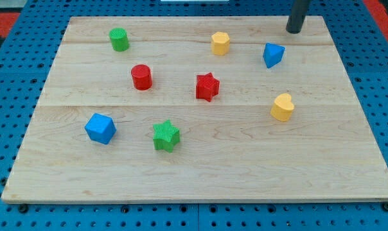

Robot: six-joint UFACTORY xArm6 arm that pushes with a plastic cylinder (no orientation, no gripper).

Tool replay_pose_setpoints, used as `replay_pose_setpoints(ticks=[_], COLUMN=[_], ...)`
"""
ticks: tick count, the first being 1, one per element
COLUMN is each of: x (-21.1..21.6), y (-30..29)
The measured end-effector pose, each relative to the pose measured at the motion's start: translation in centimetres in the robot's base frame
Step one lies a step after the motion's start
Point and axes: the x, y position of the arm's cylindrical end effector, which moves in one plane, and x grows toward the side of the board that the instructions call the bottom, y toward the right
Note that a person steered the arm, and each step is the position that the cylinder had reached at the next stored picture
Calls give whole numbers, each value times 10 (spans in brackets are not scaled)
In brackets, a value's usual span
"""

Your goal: Move blue triangle a bit right

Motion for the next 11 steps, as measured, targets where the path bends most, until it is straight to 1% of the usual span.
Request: replay_pose_setpoints(ticks=[1,2,6,7,8,10,11], x=[31,30,28,43,70,85,87], y=[-41,-66,-66,-65,-65,-65,-65])
